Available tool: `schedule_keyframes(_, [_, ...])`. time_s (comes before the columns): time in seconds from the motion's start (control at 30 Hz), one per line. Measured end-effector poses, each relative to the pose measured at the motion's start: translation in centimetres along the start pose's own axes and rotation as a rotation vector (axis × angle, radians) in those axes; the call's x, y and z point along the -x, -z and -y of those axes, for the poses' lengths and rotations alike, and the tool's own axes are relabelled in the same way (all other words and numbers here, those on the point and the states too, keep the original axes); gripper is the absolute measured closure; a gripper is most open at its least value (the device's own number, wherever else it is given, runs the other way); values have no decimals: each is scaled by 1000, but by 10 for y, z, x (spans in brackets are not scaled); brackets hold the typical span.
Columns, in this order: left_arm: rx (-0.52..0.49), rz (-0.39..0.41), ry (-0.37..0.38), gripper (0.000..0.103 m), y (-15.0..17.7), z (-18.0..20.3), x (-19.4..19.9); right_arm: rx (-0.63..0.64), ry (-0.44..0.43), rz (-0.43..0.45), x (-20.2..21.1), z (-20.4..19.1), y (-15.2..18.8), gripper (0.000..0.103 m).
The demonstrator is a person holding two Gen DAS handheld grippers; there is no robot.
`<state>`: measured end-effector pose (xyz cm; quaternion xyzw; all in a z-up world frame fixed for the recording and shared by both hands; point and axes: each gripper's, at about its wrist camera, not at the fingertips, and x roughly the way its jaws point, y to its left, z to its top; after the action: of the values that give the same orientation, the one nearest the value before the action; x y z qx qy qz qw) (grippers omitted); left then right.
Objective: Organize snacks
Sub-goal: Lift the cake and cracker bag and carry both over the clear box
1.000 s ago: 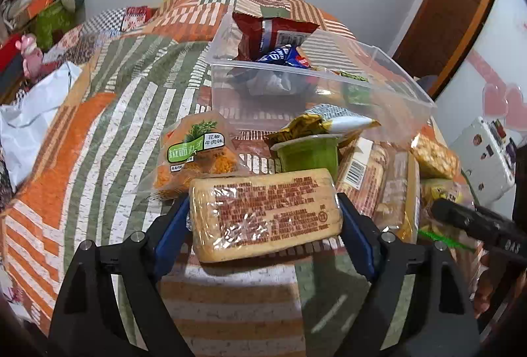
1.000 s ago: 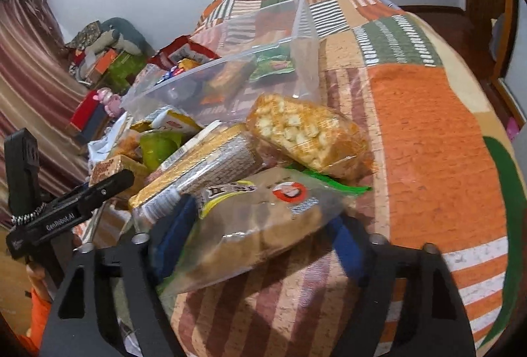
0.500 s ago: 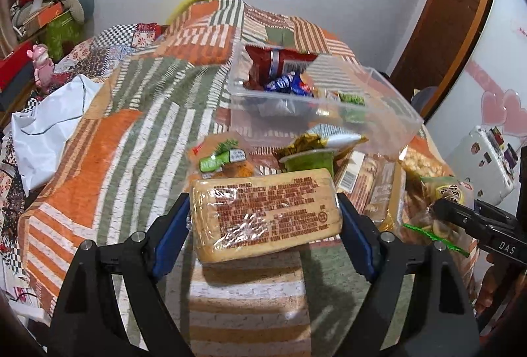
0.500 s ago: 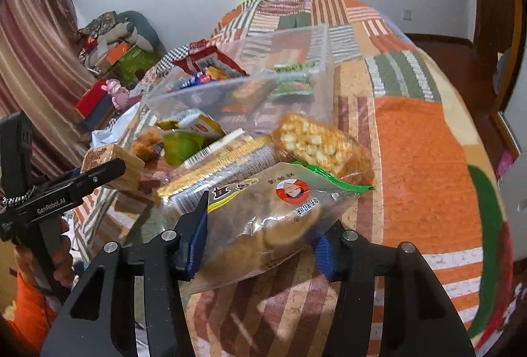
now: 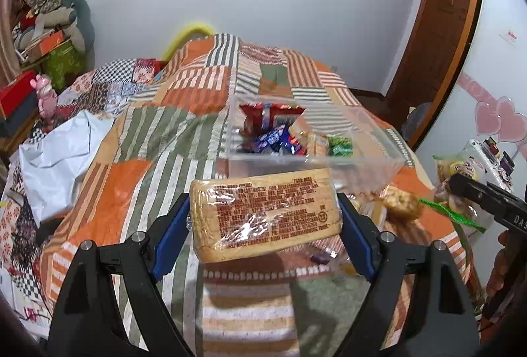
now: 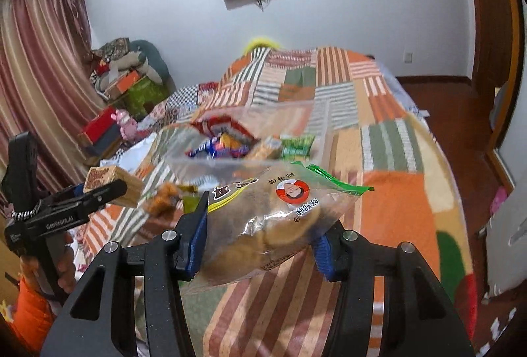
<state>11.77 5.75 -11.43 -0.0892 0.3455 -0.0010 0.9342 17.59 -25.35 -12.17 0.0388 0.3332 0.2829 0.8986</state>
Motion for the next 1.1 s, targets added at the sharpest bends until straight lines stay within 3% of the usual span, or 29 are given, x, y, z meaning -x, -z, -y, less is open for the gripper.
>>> schedule_keyframes(0.47, [-40,15,74,19,-43,30,-34,45,35,77,-12,10,-34,54])
schedule_keyframes(1.1, [-79,-69,112,19,-76,76,-121,119,11,11,-68,32,-68,54])
